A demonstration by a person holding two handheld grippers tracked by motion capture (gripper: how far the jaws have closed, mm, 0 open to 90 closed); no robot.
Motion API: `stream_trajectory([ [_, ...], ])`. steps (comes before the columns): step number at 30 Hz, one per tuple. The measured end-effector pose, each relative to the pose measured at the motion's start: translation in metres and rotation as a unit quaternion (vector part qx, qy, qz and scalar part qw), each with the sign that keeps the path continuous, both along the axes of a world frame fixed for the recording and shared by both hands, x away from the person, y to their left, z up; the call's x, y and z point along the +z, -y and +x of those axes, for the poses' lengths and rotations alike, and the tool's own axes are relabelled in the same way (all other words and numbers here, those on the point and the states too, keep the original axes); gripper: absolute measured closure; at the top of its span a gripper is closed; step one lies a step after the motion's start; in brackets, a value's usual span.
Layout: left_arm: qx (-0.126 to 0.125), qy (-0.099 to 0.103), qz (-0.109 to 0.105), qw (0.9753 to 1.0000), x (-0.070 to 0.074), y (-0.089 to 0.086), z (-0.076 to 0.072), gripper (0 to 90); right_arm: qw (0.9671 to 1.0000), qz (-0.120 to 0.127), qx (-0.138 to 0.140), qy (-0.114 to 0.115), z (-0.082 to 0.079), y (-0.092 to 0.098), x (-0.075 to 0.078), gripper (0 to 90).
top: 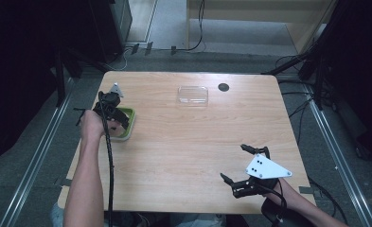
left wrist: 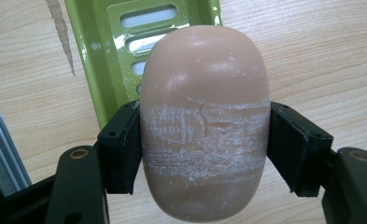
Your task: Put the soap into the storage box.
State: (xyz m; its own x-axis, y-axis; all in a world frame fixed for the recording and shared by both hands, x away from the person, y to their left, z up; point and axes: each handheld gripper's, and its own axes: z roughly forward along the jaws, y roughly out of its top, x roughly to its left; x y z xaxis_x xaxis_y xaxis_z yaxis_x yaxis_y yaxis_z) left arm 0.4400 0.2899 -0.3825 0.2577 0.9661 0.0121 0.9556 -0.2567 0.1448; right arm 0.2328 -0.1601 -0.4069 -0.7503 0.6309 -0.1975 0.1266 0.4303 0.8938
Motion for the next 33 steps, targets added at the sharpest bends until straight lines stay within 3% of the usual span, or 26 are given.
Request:
stream_trajectory([
  [11, 0.001, 0.015, 0.002, 0.9999, -0.004, -0.003, 0.005, 33.9, 1.0000, 0.000, 0.000, 0.001, 0.000, -0.001, 0.000, 0.0],
  [18, 0.025, 0.023, 0.003, 0.9994, -0.013, -0.009, 0.010, 33.9, 1.0000, -0.002, 0.000, 0.001, 0.000, -0.001, 0.000, 0.0],
  [33, 0.050, 0.025, 0.008, 0.9984, -0.026, -0.013, 0.018, 33.9, 1.0000, 0.000, 0.001, 0.000, 0.000, 0.000, 0.000, 0.0],
])
